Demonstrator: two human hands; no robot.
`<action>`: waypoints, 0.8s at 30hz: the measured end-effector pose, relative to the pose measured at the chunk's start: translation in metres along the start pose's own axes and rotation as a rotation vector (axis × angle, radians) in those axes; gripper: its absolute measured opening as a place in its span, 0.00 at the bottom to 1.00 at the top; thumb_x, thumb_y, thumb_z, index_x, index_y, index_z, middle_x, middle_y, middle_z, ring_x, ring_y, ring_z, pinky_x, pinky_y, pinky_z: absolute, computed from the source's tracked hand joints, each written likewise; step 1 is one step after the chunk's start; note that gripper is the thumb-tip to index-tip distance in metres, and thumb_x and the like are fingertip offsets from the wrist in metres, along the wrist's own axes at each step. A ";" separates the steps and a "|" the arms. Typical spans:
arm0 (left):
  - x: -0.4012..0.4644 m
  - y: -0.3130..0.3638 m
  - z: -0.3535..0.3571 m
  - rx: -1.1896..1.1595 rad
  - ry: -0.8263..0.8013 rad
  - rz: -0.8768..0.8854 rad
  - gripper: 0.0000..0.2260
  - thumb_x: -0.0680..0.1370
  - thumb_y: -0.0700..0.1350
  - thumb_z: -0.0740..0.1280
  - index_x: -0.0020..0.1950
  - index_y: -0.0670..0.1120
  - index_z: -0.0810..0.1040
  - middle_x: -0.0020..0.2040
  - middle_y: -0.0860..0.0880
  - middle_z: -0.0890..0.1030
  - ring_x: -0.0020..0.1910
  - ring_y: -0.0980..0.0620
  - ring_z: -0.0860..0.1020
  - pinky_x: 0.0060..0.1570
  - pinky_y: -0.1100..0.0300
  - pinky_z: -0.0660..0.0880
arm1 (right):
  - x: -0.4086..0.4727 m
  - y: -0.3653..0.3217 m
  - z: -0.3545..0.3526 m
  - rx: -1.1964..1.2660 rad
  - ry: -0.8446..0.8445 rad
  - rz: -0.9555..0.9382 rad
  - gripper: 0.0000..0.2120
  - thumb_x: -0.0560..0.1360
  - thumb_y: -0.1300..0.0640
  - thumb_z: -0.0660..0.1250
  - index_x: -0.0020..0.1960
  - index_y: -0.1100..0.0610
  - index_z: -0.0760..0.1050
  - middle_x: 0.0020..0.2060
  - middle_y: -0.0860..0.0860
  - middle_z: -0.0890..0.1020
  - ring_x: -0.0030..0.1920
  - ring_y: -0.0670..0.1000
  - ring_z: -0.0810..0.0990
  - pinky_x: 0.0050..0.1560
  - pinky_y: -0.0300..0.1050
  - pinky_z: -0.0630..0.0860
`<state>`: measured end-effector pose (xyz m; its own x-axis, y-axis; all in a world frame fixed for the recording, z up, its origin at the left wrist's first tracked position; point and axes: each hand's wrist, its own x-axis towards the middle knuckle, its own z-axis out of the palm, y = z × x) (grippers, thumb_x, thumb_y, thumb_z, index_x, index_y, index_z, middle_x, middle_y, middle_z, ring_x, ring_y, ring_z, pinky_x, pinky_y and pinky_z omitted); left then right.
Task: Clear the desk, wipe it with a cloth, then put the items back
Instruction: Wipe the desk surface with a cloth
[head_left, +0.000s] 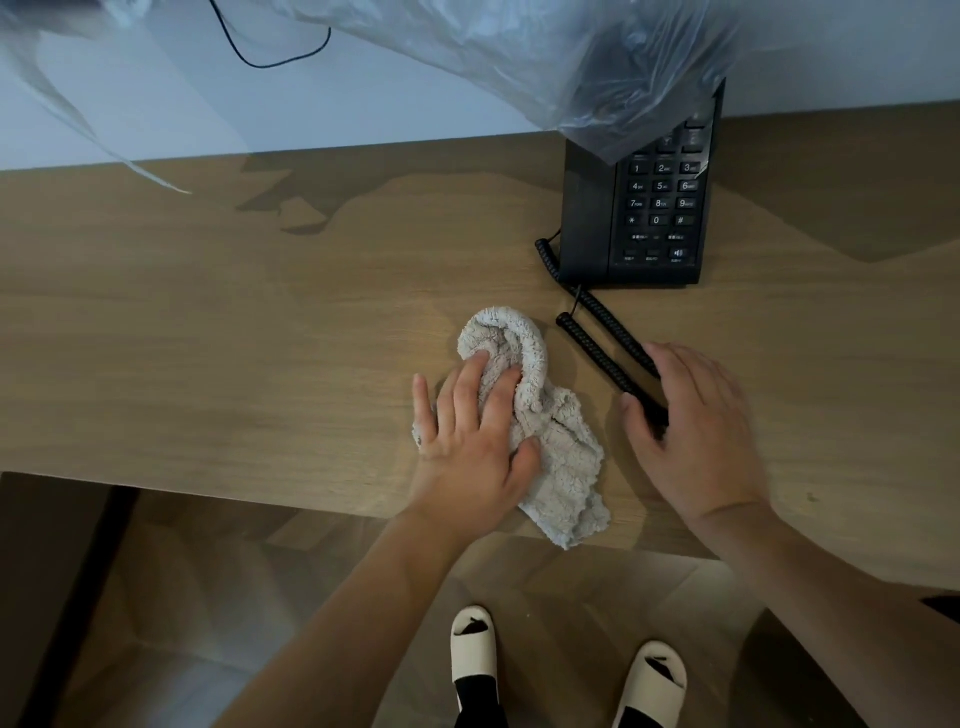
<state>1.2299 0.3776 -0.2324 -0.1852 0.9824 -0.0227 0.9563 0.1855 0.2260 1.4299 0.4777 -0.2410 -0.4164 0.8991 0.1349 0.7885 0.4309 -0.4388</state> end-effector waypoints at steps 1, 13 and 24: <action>0.002 0.005 0.000 -0.005 0.001 -0.020 0.30 0.80 0.59 0.54 0.79 0.47 0.61 0.79 0.41 0.58 0.78 0.41 0.57 0.76 0.42 0.30 | 0.000 0.000 -0.001 0.016 0.000 0.006 0.23 0.81 0.49 0.58 0.72 0.59 0.67 0.66 0.55 0.75 0.69 0.54 0.70 0.73 0.55 0.64; 0.040 0.055 0.018 -0.069 0.099 -0.102 0.31 0.79 0.59 0.55 0.80 0.48 0.56 0.80 0.40 0.57 0.79 0.40 0.57 0.78 0.38 0.43 | 0.000 -0.006 -0.003 0.081 0.007 0.021 0.27 0.81 0.45 0.52 0.73 0.61 0.66 0.69 0.57 0.74 0.70 0.56 0.69 0.74 0.55 0.63; 0.040 0.054 0.020 -0.109 0.129 -0.121 0.31 0.79 0.58 0.58 0.79 0.49 0.59 0.80 0.41 0.58 0.79 0.41 0.57 0.78 0.38 0.44 | 0.002 -0.005 -0.004 0.070 -0.044 0.032 0.27 0.81 0.47 0.53 0.75 0.60 0.64 0.72 0.56 0.71 0.73 0.54 0.66 0.75 0.56 0.62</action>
<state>1.2788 0.4275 -0.2403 -0.3318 0.9410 0.0673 0.8962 0.2921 0.3338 1.4267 0.4776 -0.2351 -0.4121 0.9075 0.0817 0.7685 0.3944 -0.5039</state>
